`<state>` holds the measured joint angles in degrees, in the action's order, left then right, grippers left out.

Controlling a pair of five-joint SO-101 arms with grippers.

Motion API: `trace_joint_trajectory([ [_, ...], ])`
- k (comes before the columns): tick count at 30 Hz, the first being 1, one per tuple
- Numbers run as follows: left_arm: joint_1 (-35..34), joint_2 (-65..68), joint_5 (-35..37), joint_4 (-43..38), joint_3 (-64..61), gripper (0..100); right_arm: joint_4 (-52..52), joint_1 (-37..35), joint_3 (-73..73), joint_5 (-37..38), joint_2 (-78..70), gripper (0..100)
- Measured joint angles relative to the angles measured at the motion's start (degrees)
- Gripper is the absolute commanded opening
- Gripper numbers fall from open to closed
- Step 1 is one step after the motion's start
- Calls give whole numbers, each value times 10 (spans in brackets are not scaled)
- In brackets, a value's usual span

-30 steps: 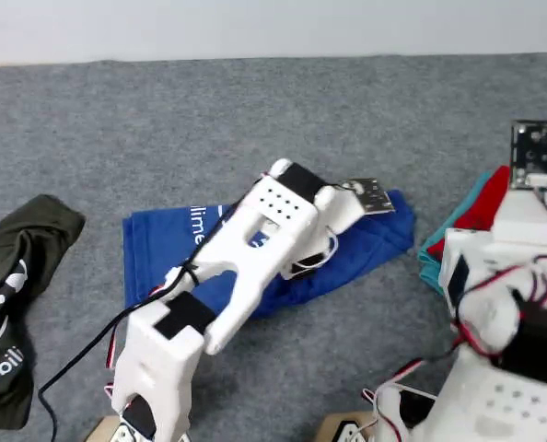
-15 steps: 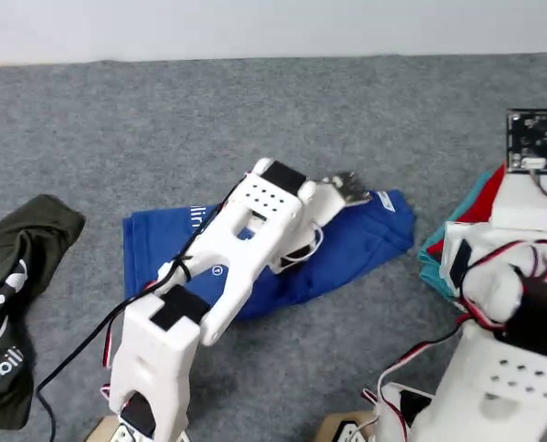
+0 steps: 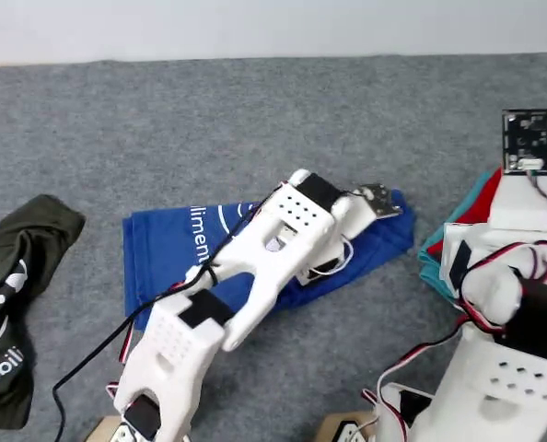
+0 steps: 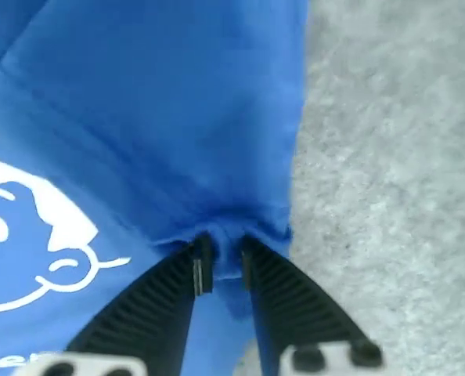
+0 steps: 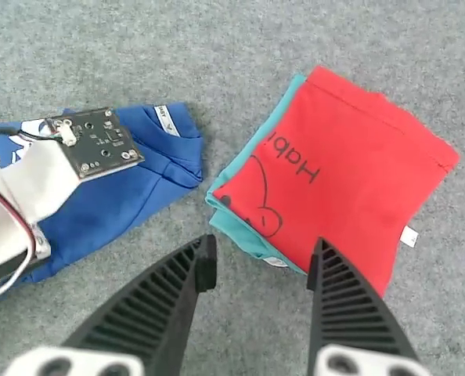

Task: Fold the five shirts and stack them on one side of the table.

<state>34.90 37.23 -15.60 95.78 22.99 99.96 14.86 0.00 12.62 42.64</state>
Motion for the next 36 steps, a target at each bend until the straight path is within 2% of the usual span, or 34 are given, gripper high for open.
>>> trace_joint_trajectory([
  [13, -11, -27, 46, 30, 40, 69, -9, 0, 0, 14, -5, 201],
  [17, -74, -83, 47, 30, 36, 71, -3, -15, 17, 16, -25, 201],
  [22, -189, -134, 54, 30, 31, 76, -2, -22, 37, 16, -28, 201],
  [29, -343, -183, 85, 30, -41, 160, -6, -25, 82, 16, -33, 201],
  [36, -410, -195, 77, 30, -129, 169, -19, -25, 141, 16, -33, 201],
])
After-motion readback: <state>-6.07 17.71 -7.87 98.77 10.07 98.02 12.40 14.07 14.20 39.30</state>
